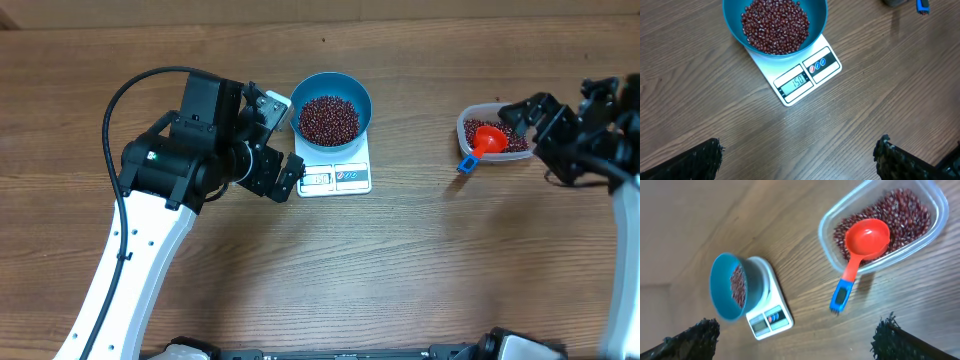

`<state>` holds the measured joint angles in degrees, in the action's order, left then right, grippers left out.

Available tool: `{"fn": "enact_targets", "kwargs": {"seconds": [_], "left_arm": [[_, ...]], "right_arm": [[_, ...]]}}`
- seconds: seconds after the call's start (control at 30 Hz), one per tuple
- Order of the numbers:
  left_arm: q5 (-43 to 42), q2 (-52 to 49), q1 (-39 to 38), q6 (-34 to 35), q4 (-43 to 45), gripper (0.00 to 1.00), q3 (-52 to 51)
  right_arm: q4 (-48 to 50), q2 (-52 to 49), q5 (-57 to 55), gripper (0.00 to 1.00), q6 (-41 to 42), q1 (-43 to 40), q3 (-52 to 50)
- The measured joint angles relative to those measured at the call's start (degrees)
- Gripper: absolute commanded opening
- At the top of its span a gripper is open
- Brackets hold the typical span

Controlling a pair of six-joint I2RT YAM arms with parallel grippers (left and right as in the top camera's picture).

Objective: Scoop item into bowl and weigh 150g on scale

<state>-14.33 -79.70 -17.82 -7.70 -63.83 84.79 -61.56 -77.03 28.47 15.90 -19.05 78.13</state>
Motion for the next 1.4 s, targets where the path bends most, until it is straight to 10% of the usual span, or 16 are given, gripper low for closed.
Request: {"fn": "enact_targets", "kwargs": {"seconds": [0.43,0.93,1.4], "left_arm": [[0.0,0.0,0.0,0.0,0.0,1.00,0.0],[0.0,0.0,0.0,0.0,0.0,1.00,0.0],[0.0,0.0,0.0,0.0,0.0,1.00,0.0]], "right_arm": [[-12.4,24.3,-4.1,1.00,-8.3,0.0,0.6],[-13.4,26.1,-5.5,1.00,-13.0,0.2,0.6],[23.3,40.7,-17.3,1.00,-16.0,6.5,-17.2]]}}
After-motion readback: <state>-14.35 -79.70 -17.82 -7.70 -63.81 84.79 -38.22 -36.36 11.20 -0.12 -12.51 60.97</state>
